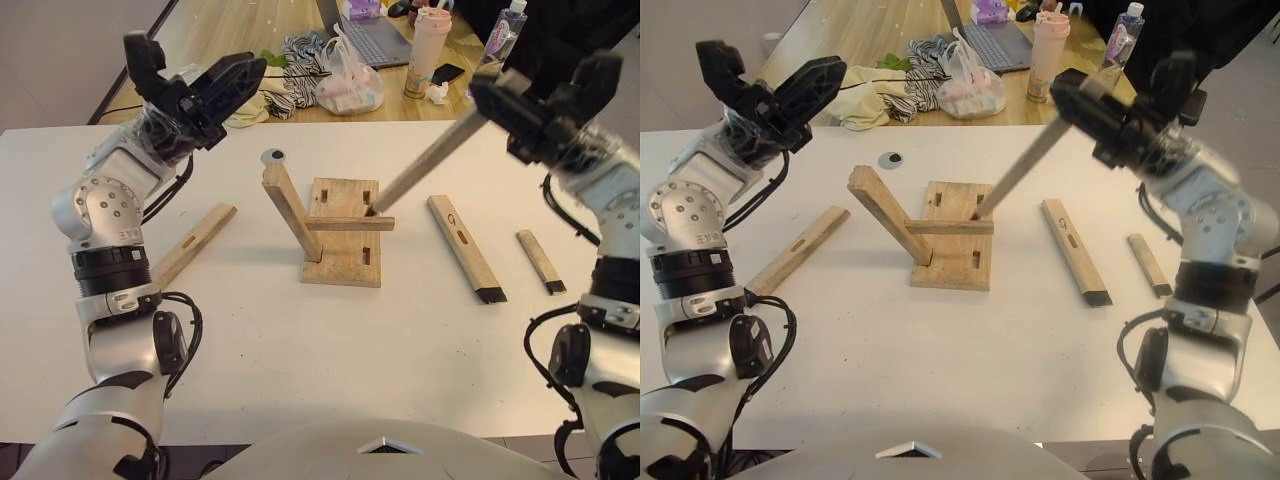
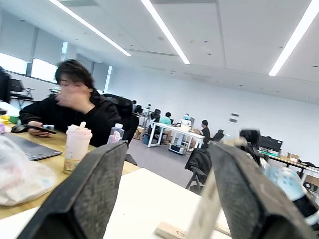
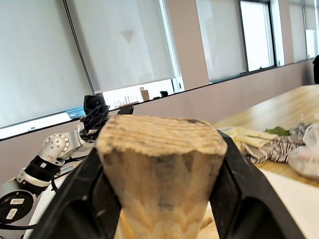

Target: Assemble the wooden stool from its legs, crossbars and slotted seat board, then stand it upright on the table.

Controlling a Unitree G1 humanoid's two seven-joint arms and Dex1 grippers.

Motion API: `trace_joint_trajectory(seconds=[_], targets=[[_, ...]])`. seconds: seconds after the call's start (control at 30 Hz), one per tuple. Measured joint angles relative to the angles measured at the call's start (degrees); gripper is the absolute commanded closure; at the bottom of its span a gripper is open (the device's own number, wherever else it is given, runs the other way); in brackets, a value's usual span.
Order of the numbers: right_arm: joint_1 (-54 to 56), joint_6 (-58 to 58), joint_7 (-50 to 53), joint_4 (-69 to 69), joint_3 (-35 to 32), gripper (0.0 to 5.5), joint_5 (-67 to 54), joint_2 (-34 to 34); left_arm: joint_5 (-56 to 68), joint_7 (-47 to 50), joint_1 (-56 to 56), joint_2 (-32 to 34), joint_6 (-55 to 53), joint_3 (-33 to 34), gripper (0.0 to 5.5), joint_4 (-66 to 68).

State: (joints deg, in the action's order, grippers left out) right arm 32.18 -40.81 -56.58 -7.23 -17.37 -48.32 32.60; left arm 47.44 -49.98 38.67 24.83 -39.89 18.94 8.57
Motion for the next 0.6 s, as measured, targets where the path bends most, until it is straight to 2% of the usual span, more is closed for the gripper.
trace_joint_trajectory(seconds=[0.17,0.4,0.6], targets=[[-5.2,0.7,-0.9,2.2,3.2,3.45,2.0,-0.7,1.7,2.9,-0.9,-1.3,-0.4,0.5,2.54,-2.4],[-5.6,7.9,-4.2,0.3,6.7,3.46,5.6,-2.4,2.4,3.4,-1.1,-2.4,-0.5,-0.1,2.54,-2.3],[-4.3,9.2,-10.0,0.5,9.6,3.46,7.1,1.4,0.4,4.0,-3.1,-2.6,-0.3,-3.6,2.54,-4.4]])
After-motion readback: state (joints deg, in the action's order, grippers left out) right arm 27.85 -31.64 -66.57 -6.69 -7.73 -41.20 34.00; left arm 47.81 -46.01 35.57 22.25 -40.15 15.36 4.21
